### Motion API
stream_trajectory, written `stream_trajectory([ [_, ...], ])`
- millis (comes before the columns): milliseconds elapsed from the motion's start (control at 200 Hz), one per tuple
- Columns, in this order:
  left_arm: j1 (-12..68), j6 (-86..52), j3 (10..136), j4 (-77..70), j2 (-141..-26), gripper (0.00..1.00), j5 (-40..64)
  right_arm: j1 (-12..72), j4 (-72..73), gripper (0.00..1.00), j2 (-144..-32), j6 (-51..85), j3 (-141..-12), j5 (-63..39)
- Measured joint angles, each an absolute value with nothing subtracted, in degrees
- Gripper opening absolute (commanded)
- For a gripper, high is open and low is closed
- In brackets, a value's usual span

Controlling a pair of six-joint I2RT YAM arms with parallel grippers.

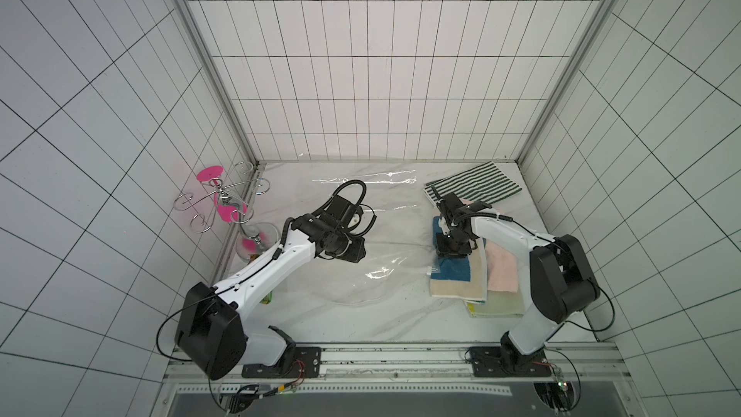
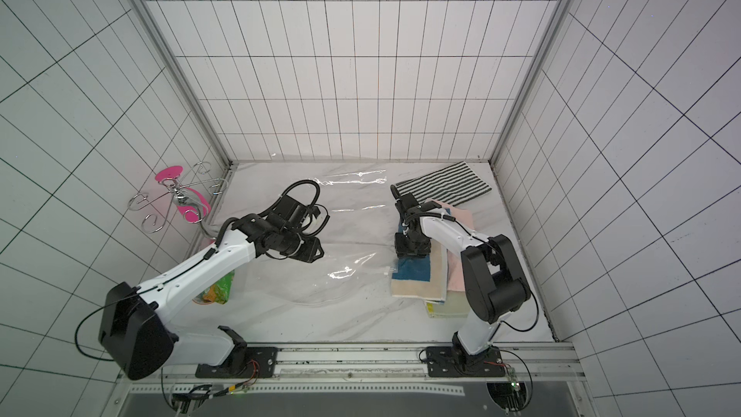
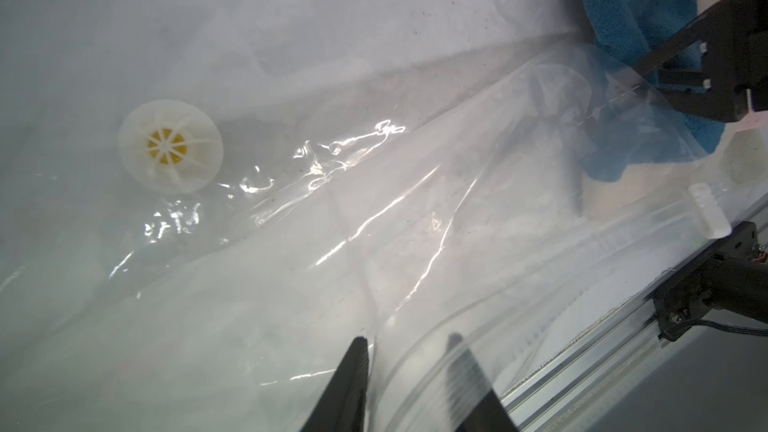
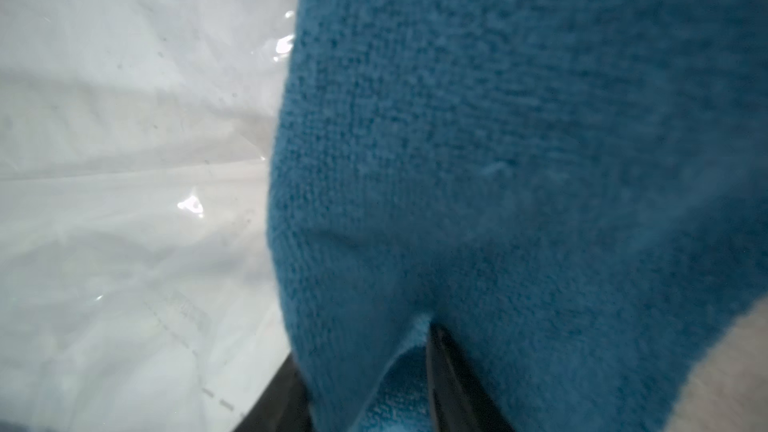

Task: Place the folded towel into the vacuum bag
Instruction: Adjust the towel at the center of the board, then pick up the towel from the center of the board.

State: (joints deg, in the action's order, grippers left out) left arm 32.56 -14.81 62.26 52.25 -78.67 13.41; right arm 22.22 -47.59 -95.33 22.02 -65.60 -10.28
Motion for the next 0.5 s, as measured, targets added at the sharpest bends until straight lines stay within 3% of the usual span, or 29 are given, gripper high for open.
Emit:
stream_trajectory([
  [255,34.74,-15.29,59.92,51.62,-79.68,0.07,12.49,4.84,-48.58,0.77,-81.52,23.27,-64.4,-15.35],
  [370,34.83,-15.09,59.92,51.24,-79.66,0.06,12.32,-2.94,-48.03,0.78,-82.54,23.7,-60.8,-15.55],
  [500,34.83,-15.09,59.92,51.16,-79.66,0.05,12.25,-5.32,-46.09,0.74,-86.43,24.62,-59.79,-15.81],
])
